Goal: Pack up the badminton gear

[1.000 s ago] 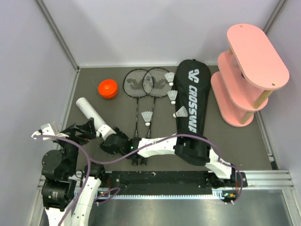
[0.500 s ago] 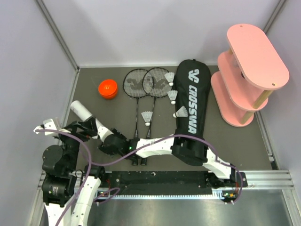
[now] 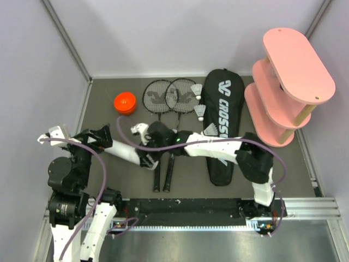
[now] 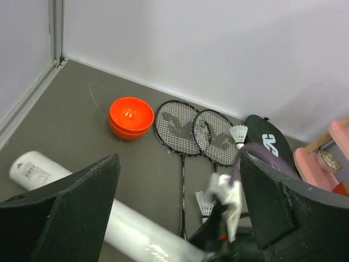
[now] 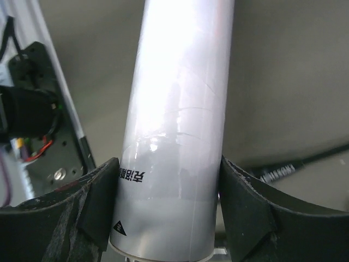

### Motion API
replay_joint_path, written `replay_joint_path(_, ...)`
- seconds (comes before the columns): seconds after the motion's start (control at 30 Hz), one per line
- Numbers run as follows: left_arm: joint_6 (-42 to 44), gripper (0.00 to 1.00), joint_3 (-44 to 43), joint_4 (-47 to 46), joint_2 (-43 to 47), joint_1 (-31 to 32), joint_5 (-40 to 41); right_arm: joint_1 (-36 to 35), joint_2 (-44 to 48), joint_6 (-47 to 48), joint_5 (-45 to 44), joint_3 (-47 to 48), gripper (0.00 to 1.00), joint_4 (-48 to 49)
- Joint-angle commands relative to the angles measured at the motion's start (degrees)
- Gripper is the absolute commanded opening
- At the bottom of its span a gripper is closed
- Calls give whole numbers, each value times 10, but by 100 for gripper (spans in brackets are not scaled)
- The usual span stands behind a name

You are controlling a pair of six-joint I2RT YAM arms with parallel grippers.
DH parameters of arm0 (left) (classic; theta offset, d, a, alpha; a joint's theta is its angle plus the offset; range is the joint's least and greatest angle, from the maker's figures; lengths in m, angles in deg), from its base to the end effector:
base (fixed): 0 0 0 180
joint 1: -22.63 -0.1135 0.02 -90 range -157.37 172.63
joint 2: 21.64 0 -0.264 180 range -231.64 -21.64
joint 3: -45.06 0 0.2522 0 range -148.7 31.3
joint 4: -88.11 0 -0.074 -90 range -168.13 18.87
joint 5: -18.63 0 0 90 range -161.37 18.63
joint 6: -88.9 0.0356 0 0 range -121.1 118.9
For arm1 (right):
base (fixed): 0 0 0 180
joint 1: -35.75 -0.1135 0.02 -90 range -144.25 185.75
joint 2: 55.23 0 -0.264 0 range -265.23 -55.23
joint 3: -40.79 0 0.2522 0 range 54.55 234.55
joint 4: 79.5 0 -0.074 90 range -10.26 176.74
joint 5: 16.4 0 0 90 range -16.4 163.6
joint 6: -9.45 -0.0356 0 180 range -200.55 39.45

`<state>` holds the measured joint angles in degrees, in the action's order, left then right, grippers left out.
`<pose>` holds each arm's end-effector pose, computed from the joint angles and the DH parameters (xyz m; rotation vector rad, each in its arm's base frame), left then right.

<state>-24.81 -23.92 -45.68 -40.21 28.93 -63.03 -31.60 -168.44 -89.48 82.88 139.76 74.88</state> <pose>0.0397 0.0008 0.3999 -0.3437 1.4664 -0.3126 0.1689 0.4196 0.2242 -1.2572 2.0608 0.8509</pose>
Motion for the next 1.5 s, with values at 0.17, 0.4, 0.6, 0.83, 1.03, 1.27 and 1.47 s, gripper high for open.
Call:
replay_joint_path(0.17,77,95,22,-69,-80,-1,-86,143,135,-100,353,-99,56,-38)
replay_joint_path(0.4,136,88,24,-24,-256,0,-305,217,150,-141,447,-126,58,-59)
replay_joint_path(0.6,193,98,59,-53,-255,97,-303,262,145,-157,488,-132,58,-63)
replay_joint_path(0.83,385,96,168,-120,-115,247,-245,297,146,-143,536,-138,58,-72)
replay_joint_path(1.03,576,92,186,-93,-138,267,-262,309,142,-136,555,-129,58,-79)
replay_joint_path(1.27,632,92,209,-108,-203,320,-164,309,142,-131,558,-120,58,-81)
replay_joint_path(1.47,658,92,212,-113,-249,350,-112,309,142,-130,563,-124,58,-82)
